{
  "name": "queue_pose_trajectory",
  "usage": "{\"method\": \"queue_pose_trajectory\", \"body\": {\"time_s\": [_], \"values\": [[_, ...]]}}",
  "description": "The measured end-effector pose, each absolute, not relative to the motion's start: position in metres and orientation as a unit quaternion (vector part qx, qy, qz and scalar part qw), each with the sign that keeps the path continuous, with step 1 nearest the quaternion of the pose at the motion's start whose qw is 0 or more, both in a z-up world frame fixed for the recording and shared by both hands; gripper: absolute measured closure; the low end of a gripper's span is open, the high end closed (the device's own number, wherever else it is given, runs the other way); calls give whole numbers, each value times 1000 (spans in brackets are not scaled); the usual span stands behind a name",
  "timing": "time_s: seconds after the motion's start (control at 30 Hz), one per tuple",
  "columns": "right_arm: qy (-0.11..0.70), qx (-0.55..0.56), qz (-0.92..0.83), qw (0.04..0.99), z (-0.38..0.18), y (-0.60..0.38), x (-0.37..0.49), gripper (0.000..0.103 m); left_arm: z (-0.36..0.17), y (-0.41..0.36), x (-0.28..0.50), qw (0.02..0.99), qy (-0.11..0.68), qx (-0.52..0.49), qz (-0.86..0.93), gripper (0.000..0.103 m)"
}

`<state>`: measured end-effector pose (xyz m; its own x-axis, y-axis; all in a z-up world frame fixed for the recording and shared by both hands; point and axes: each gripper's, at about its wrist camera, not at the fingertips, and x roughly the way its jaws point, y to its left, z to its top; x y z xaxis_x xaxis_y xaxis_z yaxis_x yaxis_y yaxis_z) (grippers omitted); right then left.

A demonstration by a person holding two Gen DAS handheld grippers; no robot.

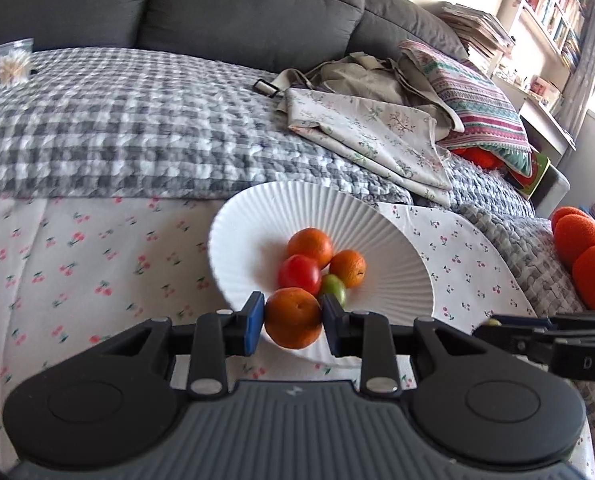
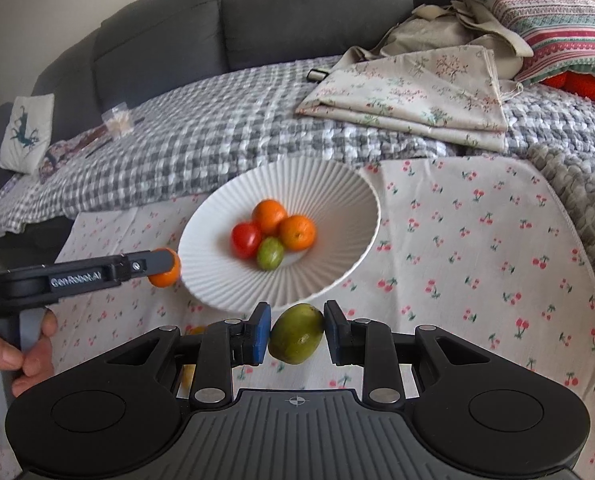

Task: Organize fruits
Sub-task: 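Carry both fruits over the white bowl and release them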

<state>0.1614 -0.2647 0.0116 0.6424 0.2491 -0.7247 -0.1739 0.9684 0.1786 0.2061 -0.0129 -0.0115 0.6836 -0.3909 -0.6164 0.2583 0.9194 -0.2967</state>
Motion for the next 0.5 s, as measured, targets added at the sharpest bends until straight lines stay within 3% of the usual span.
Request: {"method": "queue_pose_trajectory", "body": {"time_s": [0.5], "values": [[395,69,109,909,-12,-258,214,75,-33,-46,232,910,363,-60,-191,72]]}}
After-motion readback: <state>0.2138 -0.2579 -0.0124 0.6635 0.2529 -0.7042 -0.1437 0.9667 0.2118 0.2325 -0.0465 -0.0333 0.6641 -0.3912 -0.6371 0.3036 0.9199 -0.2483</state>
